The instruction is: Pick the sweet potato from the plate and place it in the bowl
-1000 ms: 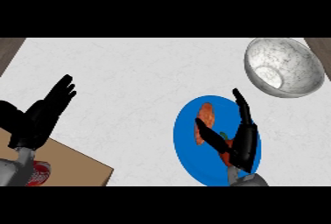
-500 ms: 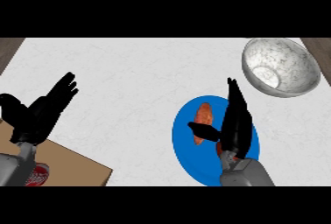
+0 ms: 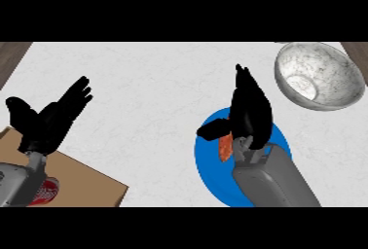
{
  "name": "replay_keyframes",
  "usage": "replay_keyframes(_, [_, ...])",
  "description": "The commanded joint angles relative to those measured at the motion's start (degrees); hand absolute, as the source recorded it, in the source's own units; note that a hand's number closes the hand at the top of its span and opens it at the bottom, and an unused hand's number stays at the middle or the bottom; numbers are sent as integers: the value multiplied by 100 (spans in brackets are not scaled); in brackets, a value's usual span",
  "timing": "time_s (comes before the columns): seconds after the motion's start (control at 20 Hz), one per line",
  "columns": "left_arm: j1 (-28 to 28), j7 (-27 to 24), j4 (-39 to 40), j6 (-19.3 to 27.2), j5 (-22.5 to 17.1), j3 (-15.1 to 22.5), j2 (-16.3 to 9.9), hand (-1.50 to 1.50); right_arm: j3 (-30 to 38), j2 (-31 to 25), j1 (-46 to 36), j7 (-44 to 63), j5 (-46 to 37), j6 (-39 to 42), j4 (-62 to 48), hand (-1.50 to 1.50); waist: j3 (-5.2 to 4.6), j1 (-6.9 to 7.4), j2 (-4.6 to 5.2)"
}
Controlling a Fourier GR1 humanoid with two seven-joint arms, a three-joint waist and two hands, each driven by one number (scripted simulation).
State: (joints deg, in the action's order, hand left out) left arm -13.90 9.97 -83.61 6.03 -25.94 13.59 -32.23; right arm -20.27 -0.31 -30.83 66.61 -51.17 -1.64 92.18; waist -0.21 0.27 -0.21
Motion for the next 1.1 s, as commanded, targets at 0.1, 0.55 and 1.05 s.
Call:
replay_keyframes(0.1, [-153, -78, 159, 23, 90, -62, 105, 0, 145, 29, -772, 1580, 622, 1169, -584, -150, 7, 20, 15])
replay_keyframes(0.55, [-14, -235, 303, -132, 186, -67, 185, 0, 438, 28, -1340, 1858, 1186, 1422, -1183, -150, 6, 3, 1])
replay_keyframes(1.05, [229, -147, -18, -254, 170, -202, 71, 0, 656, 27, -1180, 1860, 1188, 1659, -1539, -150, 11, -18, -17])
